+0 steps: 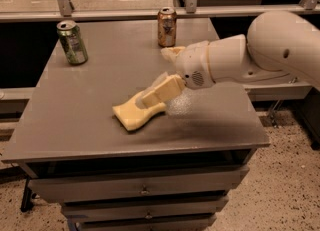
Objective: Move green can near orange can
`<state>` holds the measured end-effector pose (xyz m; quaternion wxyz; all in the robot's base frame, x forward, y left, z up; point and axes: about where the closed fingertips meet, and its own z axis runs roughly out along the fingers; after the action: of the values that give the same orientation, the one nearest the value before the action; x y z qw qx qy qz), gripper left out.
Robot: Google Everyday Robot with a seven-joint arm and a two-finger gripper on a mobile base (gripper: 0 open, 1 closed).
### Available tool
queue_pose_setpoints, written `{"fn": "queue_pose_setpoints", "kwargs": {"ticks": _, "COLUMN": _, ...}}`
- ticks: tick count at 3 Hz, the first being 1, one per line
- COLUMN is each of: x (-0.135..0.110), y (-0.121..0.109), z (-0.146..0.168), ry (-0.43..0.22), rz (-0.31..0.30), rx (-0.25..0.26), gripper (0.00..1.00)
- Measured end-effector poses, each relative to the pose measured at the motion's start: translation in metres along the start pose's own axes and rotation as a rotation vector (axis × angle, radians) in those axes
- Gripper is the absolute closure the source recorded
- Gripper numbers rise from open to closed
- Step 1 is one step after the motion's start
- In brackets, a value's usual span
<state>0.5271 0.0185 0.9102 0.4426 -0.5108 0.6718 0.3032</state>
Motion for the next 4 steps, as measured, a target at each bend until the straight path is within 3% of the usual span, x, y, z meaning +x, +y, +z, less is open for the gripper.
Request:
{"fn": "queue_pose_setpoints", "kwargs": {"ticks": 2, "x": -0.047, "y": 0.0, "z": 0.139, "ry": -0.247, "rz": -0.019, "rx": -0.062, "gripper": 0.0}}
{"fn": "queue_pose_setpoints", "kwargs": {"ticks": 3, "x": -0.062, "y": 0.0, "z": 0.194, "ry": -0.319, "rz": -0.012, "rx": -0.082, "gripper": 0.0}}
{"fn": "queue_pose_setpoints", "kwargs": {"ticks": 4, "x": -0.073, "y": -0.013, "z": 0.23, "ry": -0.366, "rz": -0.016, "rx": -0.07, "gripper": 0.0}}
